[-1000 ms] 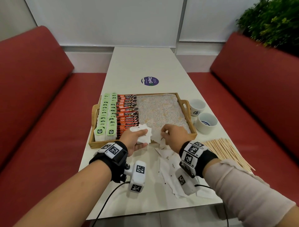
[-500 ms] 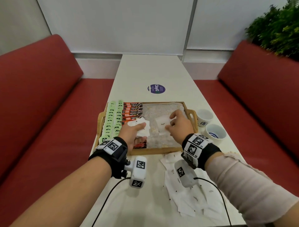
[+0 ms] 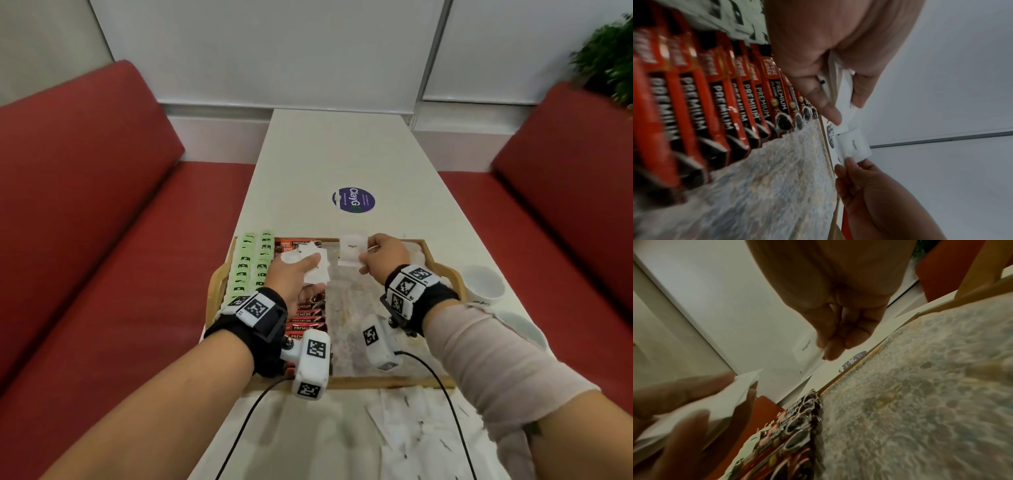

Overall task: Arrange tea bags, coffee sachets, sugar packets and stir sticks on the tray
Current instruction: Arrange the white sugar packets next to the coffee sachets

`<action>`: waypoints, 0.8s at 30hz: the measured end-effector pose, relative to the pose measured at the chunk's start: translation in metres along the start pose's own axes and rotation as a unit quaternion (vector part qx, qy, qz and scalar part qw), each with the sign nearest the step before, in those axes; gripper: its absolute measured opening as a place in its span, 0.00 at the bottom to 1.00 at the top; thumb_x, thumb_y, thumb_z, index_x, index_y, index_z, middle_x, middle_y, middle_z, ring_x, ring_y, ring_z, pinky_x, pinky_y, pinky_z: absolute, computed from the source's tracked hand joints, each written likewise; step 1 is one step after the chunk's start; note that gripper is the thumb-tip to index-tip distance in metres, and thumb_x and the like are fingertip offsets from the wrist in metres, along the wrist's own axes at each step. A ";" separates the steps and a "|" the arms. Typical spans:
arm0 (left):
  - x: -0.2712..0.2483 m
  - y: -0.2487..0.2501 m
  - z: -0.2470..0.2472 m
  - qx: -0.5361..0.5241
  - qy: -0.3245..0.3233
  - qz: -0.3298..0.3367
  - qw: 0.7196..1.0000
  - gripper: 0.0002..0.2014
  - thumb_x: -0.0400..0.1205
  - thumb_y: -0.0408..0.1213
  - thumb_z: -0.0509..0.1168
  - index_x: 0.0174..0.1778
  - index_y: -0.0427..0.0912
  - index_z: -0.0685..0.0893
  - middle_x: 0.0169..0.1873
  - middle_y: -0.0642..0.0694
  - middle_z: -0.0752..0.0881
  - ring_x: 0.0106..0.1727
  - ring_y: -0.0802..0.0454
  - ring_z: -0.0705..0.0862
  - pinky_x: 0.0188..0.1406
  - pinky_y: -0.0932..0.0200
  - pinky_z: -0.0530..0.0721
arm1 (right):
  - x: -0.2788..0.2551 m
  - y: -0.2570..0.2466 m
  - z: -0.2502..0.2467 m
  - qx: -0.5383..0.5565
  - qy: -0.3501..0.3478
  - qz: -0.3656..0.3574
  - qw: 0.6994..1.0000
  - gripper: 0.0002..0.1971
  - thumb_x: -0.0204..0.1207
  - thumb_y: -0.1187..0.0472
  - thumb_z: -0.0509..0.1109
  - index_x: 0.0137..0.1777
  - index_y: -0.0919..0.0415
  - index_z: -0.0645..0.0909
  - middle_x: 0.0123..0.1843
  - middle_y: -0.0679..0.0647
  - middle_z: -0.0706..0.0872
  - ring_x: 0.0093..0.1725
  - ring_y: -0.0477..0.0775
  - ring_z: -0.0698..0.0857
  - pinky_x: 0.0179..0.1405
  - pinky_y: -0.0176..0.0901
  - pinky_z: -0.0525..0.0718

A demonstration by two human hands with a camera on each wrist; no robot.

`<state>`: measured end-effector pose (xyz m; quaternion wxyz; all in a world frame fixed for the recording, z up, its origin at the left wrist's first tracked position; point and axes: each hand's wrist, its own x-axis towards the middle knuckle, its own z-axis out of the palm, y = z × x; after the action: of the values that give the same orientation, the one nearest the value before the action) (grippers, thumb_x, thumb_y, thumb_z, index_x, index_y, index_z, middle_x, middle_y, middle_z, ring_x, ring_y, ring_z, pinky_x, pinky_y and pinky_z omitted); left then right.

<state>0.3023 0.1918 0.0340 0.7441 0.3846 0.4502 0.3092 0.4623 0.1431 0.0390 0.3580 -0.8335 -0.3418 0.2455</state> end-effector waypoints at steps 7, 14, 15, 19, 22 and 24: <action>0.038 0.005 0.006 -0.018 0.029 0.020 0.999 0.14 0.79 0.32 0.70 0.61 0.39 0.80 0.53 0.38 0.85 0.45 0.46 0.84 0.20 0.63 0.84 | 0.040 -0.003 0.017 -0.036 -0.009 0.015 0.999 0.07 0.73 0.71 0.68 0.46 0.60 0.77 0.51 0.61 0.88 0.45 0.63 0.90 0.43 0.49 0.88; 0.057 0.002 -0.001 -0.029 0.055 0.015 0.998 0.11 0.78 0.32 0.71 0.54 0.43 0.81 0.56 0.39 0.85 0.49 0.45 0.85 0.23 0.60 0.87 | 0.066 -0.005 0.039 -0.066 -0.031 0.027 0.997 0.11 0.70 0.72 0.69 0.36 0.56 0.75 0.51 0.58 0.87 0.51 0.63 0.88 0.54 0.55 0.87; 0.057 0.001 -0.002 -0.028 0.056 0.013 0.998 0.10 0.78 0.33 0.71 0.54 0.43 0.81 0.58 0.38 0.85 0.49 0.43 0.85 0.22 0.60 0.87 | 0.067 -0.006 0.042 -0.073 -0.033 0.026 0.996 0.09 0.71 0.71 0.69 0.38 0.56 0.75 0.51 0.58 0.87 0.52 0.62 0.87 0.54 0.54 0.86; 0.058 0.000 -0.005 -0.032 0.057 0.014 0.998 0.15 0.78 0.33 0.71 0.61 0.40 0.80 0.60 0.36 0.85 0.49 0.43 0.86 0.22 0.61 0.86 | 0.074 -0.008 0.048 -0.095 -0.033 0.027 0.995 0.08 0.72 0.71 0.68 0.42 0.57 0.76 0.51 0.58 0.86 0.54 0.63 0.86 0.53 0.51 0.86; 0.058 0.000 -0.006 -0.029 0.054 0.016 0.998 0.15 0.79 0.33 0.71 0.61 0.41 0.80 0.60 0.36 0.85 0.50 0.43 0.85 0.23 0.61 0.86 | 0.080 -0.004 0.051 -0.091 -0.036 0.034 0.995 0.13 0.71 0.71 0.68 0.33 0.54 0.72 0.52 0.59 0.87 0.52 0.64 0.87 0.54 0.56 0.86; 0.059 0.000 -0.006 -0.031 0.055 0.015 0.998 0.15 0.79 0.33 0.71 0.61 0.40 0.80 0.60 0.36 0.85 0.51 0.43 0.85 0.23 0.61 0.86 | 0.084 -0.001 0.054 -0.087 -0.038 0.031 0.995 0.14 0.71 0.71 0.68 0.32 0.53 0.71 0.53 0.62 0.87 0.51 0.65 0.87 0.54 0.59 0.86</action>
<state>0.3201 0.2408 0.0066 0.7250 0.3506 0.4750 0.3547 0.4809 0.2293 -0.0076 0.2633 -0.8617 -0.3491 0.2572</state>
